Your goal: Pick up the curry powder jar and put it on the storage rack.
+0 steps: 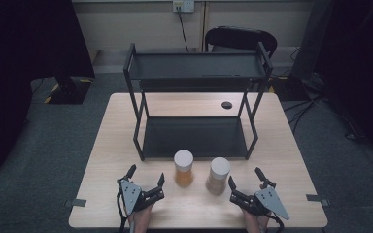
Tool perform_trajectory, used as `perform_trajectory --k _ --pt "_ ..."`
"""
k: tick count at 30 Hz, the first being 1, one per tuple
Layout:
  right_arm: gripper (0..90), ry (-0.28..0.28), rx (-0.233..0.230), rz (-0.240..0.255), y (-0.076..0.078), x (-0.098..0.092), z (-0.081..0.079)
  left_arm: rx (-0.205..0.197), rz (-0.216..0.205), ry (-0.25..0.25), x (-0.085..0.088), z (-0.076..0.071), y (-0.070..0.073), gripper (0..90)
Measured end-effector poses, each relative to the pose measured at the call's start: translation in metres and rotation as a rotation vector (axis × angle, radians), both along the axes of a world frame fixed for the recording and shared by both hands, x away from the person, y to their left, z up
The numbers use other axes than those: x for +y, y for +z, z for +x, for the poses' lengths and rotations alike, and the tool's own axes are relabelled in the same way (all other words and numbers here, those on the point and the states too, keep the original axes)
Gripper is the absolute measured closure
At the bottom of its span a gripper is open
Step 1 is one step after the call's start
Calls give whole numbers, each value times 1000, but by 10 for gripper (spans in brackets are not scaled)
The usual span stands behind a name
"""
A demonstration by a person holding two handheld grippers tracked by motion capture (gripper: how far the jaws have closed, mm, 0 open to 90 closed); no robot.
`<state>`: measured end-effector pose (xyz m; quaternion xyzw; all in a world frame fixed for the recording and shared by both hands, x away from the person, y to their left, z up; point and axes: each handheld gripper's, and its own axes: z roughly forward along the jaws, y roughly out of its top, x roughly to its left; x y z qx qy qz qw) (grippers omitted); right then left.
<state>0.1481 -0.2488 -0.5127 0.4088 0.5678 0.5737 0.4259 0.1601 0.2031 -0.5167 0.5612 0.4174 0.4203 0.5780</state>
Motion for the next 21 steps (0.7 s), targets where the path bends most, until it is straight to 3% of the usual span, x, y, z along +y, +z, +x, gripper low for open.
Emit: perform_trajectory --k 11,21 --pt "38 0 1 0 0 0 0 2 -1 7 -1 0 0 0" --pt "38 0 1 0 0 0 0 29 -18 4 0 4 4 0"
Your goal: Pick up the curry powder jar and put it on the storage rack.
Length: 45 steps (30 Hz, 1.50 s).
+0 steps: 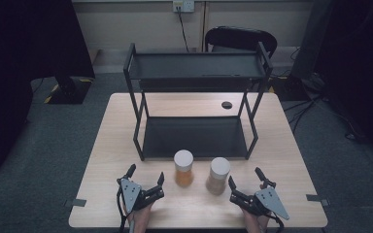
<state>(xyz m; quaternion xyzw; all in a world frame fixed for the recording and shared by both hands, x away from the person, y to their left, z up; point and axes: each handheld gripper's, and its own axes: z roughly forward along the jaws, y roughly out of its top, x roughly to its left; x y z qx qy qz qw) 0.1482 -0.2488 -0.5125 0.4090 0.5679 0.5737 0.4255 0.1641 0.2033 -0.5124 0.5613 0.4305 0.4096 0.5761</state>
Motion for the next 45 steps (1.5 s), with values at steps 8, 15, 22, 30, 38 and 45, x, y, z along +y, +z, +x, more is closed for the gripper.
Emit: perform_trajectory --k 8,15,22,30,38,45 --pt "38 0 0 0 0 0 0 0 -16 -22 2 2 6 0" --pt "38 2 0 0 0 0 0 -4 -17 -39 1 2 12 0" --pt "38 2 0 0 0 0 0 -1 -31 -57 3 1 18 0" --pt "38 1 0 0 0 0 0 -6 -34 -82 3 1 27 0" --pt "38 1 0 0 0 0 0 -31 -35 -109 1 -1 38 0" --pt "38 1 0 -1 0 0 0 -32 -27 -135 -1 2 43 0"
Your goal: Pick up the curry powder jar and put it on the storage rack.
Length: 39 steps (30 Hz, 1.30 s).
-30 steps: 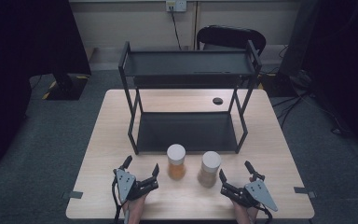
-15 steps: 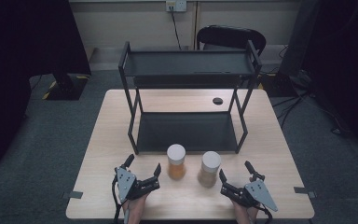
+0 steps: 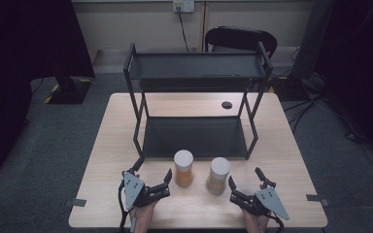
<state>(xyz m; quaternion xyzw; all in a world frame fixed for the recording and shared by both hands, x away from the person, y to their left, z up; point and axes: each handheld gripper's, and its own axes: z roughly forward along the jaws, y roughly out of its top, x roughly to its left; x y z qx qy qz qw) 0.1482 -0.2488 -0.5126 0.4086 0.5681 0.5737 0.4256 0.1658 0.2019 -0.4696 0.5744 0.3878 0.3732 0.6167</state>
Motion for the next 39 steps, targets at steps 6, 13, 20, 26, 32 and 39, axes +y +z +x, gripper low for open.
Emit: perform_trajectory --k 6,13,20,26,32,39 --pt "38 0 0 0 0 0 0 1 0 -26 -4 5 1 0" --pt "38 2 0 -1 0 0 0 -5 8 -64 -9 13 2 0" --pt "38 2 0 -1 0 0 0 3 20 -95 -16 19 2 0" --pt "38 2 0 0 0 0 0 -1 21 -122 -20 23 -1 0" --pt "38 1 0 -1 0 0 0 17 35 -143 -25 30 -1 11" --pt "38 1 0 -1 0 0 0 34 44 -161 -29 37 -1 54"
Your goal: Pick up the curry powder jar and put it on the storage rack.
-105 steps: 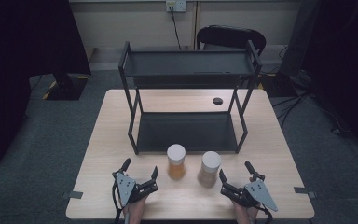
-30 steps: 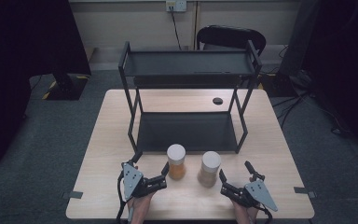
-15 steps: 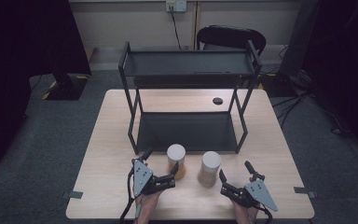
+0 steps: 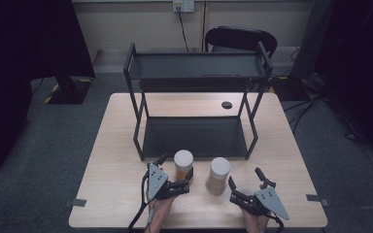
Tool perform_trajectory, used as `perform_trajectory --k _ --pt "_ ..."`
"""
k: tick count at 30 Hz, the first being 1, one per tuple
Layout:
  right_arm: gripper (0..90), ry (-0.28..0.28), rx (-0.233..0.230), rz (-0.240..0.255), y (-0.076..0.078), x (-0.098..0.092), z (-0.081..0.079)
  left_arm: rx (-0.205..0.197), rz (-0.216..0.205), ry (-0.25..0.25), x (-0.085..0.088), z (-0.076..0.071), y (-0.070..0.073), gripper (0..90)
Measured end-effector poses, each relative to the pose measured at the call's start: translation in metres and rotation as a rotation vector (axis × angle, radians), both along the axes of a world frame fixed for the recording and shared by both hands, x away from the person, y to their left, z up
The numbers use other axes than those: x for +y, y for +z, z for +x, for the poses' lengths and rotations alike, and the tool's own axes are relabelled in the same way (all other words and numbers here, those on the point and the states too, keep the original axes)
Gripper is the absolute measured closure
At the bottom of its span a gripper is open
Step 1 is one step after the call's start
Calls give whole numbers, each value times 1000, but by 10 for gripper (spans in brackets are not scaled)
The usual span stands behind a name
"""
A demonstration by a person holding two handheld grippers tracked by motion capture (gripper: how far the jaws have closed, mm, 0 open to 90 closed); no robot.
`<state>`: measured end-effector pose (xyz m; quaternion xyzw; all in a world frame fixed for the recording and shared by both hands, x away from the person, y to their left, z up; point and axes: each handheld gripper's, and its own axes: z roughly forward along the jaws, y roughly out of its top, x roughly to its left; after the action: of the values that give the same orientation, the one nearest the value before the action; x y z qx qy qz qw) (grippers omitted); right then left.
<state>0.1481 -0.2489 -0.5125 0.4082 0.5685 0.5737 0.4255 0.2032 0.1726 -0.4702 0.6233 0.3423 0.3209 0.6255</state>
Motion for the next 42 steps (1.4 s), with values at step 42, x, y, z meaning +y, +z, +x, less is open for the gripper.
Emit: perform_trajectory --k 42 --pt "38 -1 0 0 0 0 0 98 56 -22 -8 19 -1 339"
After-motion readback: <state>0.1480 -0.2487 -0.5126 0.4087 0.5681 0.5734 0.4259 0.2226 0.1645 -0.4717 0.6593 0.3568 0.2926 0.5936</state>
